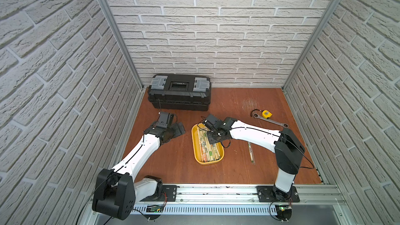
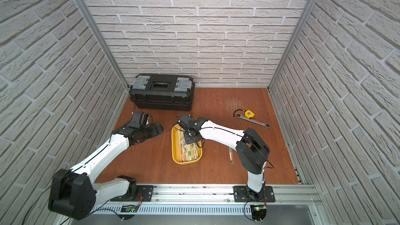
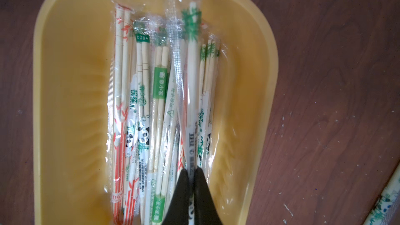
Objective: Take the paired disposable chopsticks out of the storage box
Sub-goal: Pick up the paired disposable chopsticks from the storage box, then place the paired disposable chopsticks at the center of the board.
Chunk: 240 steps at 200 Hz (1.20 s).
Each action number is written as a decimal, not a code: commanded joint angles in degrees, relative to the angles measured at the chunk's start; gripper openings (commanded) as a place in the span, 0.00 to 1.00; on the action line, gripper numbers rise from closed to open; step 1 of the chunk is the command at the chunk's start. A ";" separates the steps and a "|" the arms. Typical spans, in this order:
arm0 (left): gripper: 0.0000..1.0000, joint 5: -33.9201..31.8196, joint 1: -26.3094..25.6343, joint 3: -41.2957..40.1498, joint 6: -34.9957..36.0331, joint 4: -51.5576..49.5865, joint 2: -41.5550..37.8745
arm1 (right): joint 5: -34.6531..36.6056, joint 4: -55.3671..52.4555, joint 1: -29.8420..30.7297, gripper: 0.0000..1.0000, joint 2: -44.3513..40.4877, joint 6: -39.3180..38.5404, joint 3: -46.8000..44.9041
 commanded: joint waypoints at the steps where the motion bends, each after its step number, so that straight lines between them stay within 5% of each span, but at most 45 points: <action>1: 0.98 0.27 -0.38 0.41 -0.28 0.80 -0.93 | -0.76 0.49 -0.43 0.02 -3.95 0.75 1.70; 73: 0.98 0.29 -2.04 1.66 0.16 0.23 -0.58 | 0.60 -0.89 -5.20 0.02 -11.85 0.00 0.53; 129: 0.98 -0.20 -4.58 2.94 -0.13 0.05 1.14 | 3.71 -0.76 -11.45 0.02 -17.92 -0.49 -11.98; 184: 0.98 -0.60 -6.09 3.54 -0.55 0.49 2.55 | 8.69 -0.06 -14.26 0.02 -17.30 -0.23 -23.33; 240: 0.98 -0.97 -7.05 3.87 -0.64 0.43 3.03 | 11.80 0.31 -16.02 0.02 -14.00 -1.49 -24.89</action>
